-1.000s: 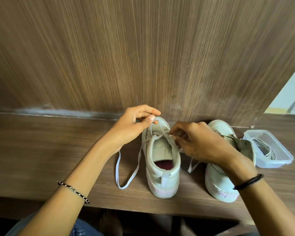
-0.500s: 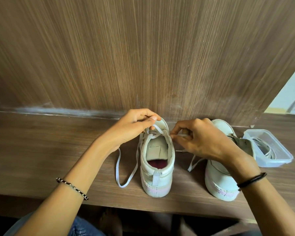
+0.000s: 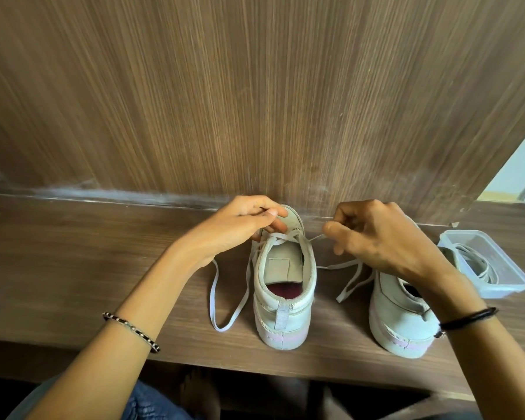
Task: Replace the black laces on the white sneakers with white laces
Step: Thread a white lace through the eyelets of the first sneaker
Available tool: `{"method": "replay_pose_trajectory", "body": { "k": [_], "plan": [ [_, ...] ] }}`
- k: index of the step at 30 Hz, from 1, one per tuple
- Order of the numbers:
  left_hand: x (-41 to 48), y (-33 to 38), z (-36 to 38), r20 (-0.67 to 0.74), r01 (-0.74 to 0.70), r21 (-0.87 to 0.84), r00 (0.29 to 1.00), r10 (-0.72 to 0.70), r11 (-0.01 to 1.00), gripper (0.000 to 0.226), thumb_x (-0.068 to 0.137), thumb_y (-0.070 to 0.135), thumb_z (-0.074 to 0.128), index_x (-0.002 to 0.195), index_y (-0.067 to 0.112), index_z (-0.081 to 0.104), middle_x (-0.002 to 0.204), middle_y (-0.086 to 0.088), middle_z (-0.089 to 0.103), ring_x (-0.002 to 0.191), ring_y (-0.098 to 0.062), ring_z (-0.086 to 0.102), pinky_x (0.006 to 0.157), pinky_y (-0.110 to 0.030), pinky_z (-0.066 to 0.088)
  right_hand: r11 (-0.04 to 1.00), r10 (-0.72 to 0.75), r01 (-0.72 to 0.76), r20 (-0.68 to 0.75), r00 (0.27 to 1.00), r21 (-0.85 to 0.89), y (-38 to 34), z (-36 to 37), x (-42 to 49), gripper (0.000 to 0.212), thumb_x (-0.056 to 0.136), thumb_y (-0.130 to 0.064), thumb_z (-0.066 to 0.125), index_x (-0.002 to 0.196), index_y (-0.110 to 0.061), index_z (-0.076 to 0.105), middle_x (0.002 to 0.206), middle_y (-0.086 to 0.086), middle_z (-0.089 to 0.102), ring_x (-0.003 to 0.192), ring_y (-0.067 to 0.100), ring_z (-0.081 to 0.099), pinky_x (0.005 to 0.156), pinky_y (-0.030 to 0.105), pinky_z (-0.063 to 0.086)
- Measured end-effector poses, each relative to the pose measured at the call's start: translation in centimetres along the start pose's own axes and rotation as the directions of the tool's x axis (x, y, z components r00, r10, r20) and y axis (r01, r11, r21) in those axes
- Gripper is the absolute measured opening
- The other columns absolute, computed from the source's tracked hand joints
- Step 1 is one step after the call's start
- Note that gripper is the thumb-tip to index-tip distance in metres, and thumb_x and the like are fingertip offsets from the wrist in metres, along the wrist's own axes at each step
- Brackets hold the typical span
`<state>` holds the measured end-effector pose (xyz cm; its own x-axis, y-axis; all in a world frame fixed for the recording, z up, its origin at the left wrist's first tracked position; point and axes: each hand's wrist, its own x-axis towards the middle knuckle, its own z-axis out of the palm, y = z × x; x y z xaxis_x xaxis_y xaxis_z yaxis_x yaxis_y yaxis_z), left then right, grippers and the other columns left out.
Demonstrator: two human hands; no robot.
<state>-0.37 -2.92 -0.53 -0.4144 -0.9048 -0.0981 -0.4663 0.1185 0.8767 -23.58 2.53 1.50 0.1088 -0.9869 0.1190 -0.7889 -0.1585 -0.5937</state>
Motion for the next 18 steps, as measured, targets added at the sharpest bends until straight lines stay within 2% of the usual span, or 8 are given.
{"method": "replay_pose_trajectory", "body": {
  "k": [4, 7, 8, 10, 13, 15, 18],
  "plan": [
    [-0.1, -0.4, -0.4, -0.014, 0.017, 0.011, 1.000, -0.016, 1.000, 0.016, 0.103, 0.023, 0.060, 0.112, 0.025, 0.072, 0.103, 0.009, 0.077, 0.100, -0.004, 0.070, 0.089, -0.022, 0.049, 0.992, 0.065, -0.070, 0.054, 0.996, 0.102, 0.2, -0.1, 0.1, 0.032, 0.094, -0.032, 0.063, 0.073, -0.009, 0.065, 0.070, -0.006, 0.075, 0.060, 0.001, 0.070, 0.059, 0.014, 0.050],
    [-0.3, -0.3, -0.6, -0.004, 0.005, 0.000, 1.000, -0.005, 1.000, 0.012, 0.097, 0.024, 0.068, 0.107, 0.023, 0.075, 0.101, 0.006, 0.077, 0.100, -0.006, 0.070, 0.092, -0.020, 0.050, 0.995, 0.066, -0.071, 0.070, 0.995, 0.076, 0.5, -0.2, 0.1, 0.031, 0.094, -0.034, 0.062, 0.073, -0.012, 0.065, 0.061, -0.010, 0.069, 0.055, 0.000, 0.058, 0.058, 0.014, 0.046],
    [-0.4, -0.2, -0.6, 0.011, -0.001, 0.003, 1.000, 0.001, 1.000, 0.013, 0.096, 0.024, 0.070, 0.107, 0.022, 0.075, 0.102, 0.004, 0.077, 0.101, -0.006, 0.070, 0.091, -0.018, 0.050, 0.995, 0.062, -0.068, 0.077, 0.995, 0.074, 0.6, -0.2, 0.1, 0.028, 0.093, -0.035, 0.062, 0.074, -0.015, 0.066, 0.062, -0.011, 0.068, 0.057, 0.002, 0.056, 0.061, 0.015, 0.046],
    [-0.5, 0.1, -0.5, 0.040, -0.012, 0.013, 0.999, 0.011, 1.000, 0.013, 0.093, 0.023, 0.073, 0.106, 0.020, 0.076, 0.102, 0.003, 0.076, 0.100, -0.004, 0.069, 0.085, -0.013, 0.050, 0.991, 0.054, -0.067, 0.114, 0.992, 0.116, 0.7, -0.1, 0.1, 0.017, 0.092, -0.033, 0.065, 0.080, -0.023, 0.071, 0.074, -0.010, 0.073, 0.071, 0.005, 0.065, 0.074, 0.022, 0.054],
    [-0.6, 0.5, 0.0, 0.053, -0.043, 0.034, 0.998, 0.042, 0.998, 0.012, 0.090, 0.016, 0.076, 0.101, 0.018, 0.077, 0.093, 0.003, 0.075, 0.083, 0.002, 0.064, 0.074, -0.008, 0.048, 0.992, 0.010, -0.032, 0.169, 0.986, 0.125, 0.8, 0.3, 0.2, 0.009, 0.093, -0.035, 0.067, 0.093, -0.031, 0.075, 0.085, -0.009, 0.074, 0.084, 0.007, 0.068, 0.084, 0.033, 0.056],
    [-0.4, 0.6, 0.2, 0.059, -0.052, 0.055, 0.997, 0.048, 0.997, 0.013, 0.087, 0.013, 0.077, 0.098, 0.019, 0.078, 0.089, 0.000, 0.075, 0.077, 0.001, 0.060, 0.071, -0.012, 0.047, 0.994, -0.026, 0.004, 0.206, 0.978, 0.105, 0.7, 0.7, 0.3, 0.013, 0.096, -0.037, 0.065, 0.103, -0.033, 0.074, 0.090, -0.010, 0.075, 0.088, 0.005, 0.069, 0.090, 0.034, 0.056],
    [-0.2, 0.4, 0.5, 0.054, -0.078, 0.132, 0.996, 0.071, 0.988, 0.017, 0.080, 0.014, 0.080, 0.092, 0.026, 0.078, 0.083, -0.002, 0.072, 0.072, -0.008, 0.055, 0.070, -0.025, 0.046, 0.995, -0.078, 0.061, 0.239, 0.968, 0.078, 0.6, 1.3, 0.5, 0.020, 0.099, -0.028, 0.062, 0.116, -0.033, 0.072, 0.094, -0.007, 0.078, 0.090, 0.003, 0.072, 0.093, 0.033, 0.057]
  ]
}}
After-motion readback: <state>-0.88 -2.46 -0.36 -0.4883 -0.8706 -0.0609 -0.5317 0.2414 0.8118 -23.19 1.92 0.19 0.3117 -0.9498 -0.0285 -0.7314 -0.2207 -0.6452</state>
